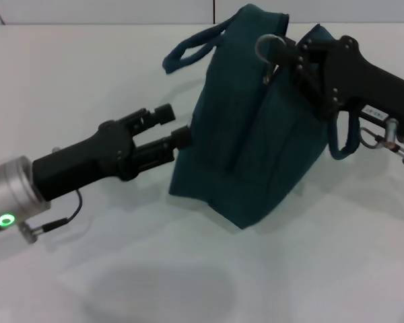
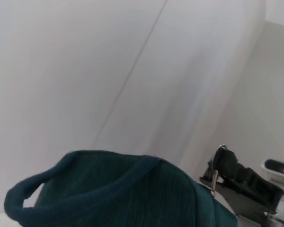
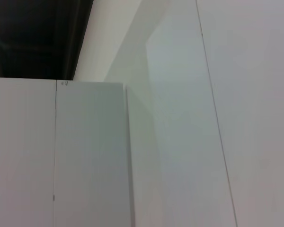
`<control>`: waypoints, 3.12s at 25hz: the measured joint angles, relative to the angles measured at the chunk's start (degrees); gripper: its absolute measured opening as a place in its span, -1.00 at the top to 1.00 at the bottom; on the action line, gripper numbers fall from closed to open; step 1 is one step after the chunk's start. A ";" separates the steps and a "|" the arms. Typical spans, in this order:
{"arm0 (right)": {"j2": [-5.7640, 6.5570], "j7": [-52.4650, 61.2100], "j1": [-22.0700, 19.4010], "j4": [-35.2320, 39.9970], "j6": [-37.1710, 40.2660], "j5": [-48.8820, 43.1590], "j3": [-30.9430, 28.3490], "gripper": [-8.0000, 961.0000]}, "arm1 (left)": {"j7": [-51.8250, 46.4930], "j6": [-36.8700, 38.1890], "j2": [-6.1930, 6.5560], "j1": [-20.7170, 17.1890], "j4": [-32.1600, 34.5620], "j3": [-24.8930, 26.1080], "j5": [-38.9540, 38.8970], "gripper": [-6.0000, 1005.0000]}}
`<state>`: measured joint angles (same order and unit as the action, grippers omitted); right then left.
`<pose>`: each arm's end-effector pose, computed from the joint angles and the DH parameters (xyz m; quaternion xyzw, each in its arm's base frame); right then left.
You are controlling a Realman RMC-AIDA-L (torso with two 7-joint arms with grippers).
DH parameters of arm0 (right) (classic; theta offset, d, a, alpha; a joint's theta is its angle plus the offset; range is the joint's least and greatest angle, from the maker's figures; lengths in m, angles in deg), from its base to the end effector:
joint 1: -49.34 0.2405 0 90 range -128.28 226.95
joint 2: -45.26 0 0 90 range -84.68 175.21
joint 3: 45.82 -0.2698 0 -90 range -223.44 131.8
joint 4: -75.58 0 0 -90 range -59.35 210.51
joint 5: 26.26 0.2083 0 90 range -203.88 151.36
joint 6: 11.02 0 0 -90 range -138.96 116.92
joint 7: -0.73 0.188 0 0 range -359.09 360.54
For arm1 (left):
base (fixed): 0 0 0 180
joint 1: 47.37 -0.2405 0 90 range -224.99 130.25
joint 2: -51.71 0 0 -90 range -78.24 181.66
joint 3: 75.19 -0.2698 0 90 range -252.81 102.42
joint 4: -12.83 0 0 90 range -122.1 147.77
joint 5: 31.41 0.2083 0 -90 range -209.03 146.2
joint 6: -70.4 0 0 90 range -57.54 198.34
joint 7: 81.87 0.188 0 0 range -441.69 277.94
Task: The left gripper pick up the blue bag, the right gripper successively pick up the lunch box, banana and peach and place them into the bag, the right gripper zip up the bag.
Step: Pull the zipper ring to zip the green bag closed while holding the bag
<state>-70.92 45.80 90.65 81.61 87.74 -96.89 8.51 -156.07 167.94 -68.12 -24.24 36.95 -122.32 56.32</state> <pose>0.1558 0.3597 -0.0404 -0.8460 0.0462 0.5062 0.1612 -0.2362 0.3039 -0.0457 -0.8444 -0.2707 -0.4507 0.1026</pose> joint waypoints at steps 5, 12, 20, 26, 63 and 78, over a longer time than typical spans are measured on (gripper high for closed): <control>0.00 -0.17 0.97 0.40 -1.64 0.16 -0.32 0.90 | 3.14 -2.96 -0.07 3.01 -1.86 -0.17 0.04 -0.58; 0.00 -0.23 1.12 0.47 -1.97 0.21 -0.41 0.89 | 4.17 -5.73 -0.10 6.86 -3.59 -0.25 0.10 -0.50; 0.00 -0.25 1.02 0.39 -2.31 0.24 -0.14 0.88 | 4.03 -6.58 -0.01 8.34 -4.22 -0.25 -0.25 -0.39; 0.00 -0.26 1.07 0.35 -2.35 0.24 -0.10 0.88 | 4.28 -6.59 0.02 8.45 -4.25 -0.24 -0.37 0.08; 0.00 7.05 -1.33 -0.30 -3.57 7.79 -0.81 0.85 | 3.74 -1.08 0.48 8.55 -4.21 -8.20 1.10 0.88; 0.00 12.51 -0.29 -0.15 -15.46 8.43 -0.23 0.83 | 4.15 6.52 0.90 6.14 -3.72 -8.60 6.50 0.88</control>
<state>-70.92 58.31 90.35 81.46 72.28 -88.46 8.28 -151.92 174.46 -67.21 -18.11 33.22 -130.92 62.83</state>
